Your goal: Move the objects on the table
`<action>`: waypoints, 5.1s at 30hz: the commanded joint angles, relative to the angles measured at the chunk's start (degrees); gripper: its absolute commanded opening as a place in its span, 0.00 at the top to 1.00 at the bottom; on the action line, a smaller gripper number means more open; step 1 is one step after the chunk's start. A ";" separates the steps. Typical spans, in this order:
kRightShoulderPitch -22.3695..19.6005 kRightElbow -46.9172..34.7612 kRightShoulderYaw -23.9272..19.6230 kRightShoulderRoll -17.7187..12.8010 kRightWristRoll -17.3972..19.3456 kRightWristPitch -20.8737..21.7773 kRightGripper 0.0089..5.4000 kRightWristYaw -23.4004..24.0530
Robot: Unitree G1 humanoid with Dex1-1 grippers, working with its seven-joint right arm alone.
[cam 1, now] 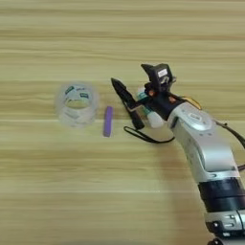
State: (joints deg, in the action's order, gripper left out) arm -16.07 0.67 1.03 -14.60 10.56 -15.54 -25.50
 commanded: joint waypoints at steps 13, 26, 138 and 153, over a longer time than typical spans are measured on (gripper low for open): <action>-14.57 10.28 5.87 3.47 -4.80 -3.90 0.00 -0.93; -14.47 9.14 8.72 5.52 -5.76 -6.56 0.00 -2.68; -12.85 3.15 -8.03 2.20 0.38 -8.58 0.71 -0.28; -13.62 11.14 -24.29 -8.36 4.61 -3.03 0.71 2.76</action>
State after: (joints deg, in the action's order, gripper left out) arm -23.42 12.19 -20.99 -18.92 13.94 -23.37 -23.80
